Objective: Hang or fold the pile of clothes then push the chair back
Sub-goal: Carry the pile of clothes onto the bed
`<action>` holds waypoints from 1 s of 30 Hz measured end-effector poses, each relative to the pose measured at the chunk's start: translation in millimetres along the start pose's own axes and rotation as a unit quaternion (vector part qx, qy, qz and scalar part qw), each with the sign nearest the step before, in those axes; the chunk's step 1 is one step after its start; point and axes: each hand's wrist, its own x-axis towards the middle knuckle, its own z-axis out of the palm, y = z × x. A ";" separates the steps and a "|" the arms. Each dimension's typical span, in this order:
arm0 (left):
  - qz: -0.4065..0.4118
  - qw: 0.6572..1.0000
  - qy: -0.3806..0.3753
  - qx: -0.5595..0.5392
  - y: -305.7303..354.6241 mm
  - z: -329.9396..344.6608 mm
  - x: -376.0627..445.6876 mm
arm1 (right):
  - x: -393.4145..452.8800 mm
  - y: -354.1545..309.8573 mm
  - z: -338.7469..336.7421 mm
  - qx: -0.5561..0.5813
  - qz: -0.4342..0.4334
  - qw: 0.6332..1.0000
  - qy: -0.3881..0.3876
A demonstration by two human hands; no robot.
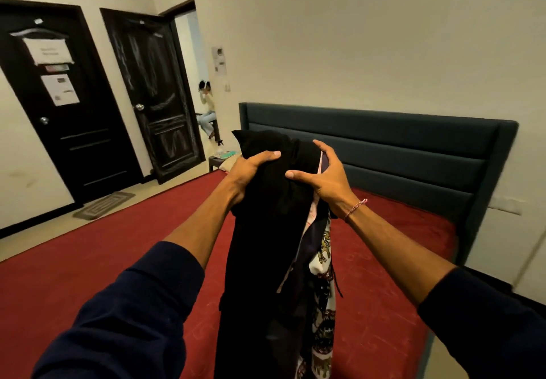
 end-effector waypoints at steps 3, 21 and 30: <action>-0.021 1.000 0.016 -0.004 -13.3 -6.2 44.5 | 44.5 32.9 3.5 0.018 0.013 1.000 -0.009; 0.112 0.982 0.151 -0.016 35.9 -3.0 232.2 | 292.0 85.4 17.1 0.142 -0.078 0.984 -0.068; -0.021 0.982 0.188 -0.019 -24.7 -46.4 241.8 | 283.4 172.6 36.9 0.113 0.072 0.984 -0.115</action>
